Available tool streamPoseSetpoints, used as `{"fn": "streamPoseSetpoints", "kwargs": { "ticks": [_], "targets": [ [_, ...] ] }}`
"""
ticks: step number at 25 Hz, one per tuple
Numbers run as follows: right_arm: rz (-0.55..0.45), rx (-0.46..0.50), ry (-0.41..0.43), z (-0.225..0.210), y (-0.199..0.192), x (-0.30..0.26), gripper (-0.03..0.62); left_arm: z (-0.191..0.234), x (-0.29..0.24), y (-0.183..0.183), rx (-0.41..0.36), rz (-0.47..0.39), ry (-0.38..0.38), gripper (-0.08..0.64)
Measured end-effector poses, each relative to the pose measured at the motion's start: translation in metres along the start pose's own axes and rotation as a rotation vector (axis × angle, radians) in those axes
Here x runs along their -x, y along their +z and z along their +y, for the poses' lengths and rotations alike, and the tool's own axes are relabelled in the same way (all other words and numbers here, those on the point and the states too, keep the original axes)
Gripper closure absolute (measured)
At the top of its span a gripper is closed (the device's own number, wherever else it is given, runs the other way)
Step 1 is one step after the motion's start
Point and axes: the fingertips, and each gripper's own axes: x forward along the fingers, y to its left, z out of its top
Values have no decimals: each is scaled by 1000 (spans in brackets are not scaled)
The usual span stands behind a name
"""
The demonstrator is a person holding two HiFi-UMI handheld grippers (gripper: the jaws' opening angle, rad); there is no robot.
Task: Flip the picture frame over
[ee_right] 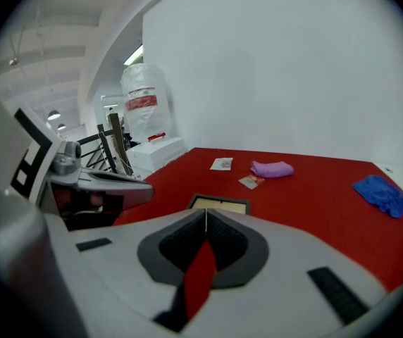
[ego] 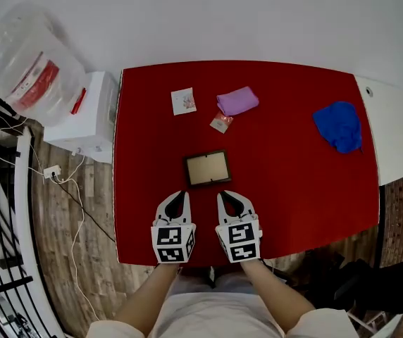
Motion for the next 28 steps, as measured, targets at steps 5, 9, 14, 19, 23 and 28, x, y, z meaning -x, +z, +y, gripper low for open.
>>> {"fn": "streamPoseSetpoints", "kwargs": {
  "ticks": [5,9,14,19,23,28],
  "targets": [
    [22,-20,3,2,-10,-32,588,16,-27,-19,1,47,8,557],
    [42,-14,-32,-16,-16,-50,588,25,-48,-34,12,92,-5,555],
    [111,-3,-90,-59,-38,-62,586,32,-73,-47,30,140,-33,495],
    [130,4,-94,-73,-41,-72,586,36,-93,-62,71,192,-21,469],
    [149,16,-79,-78,-45,-79,586,32,-102,-63,80,219,-14,469],
    [186,10,-45,-81,-55,-88,586,34,-103,-63,129,222,5,488]
  ]
}}
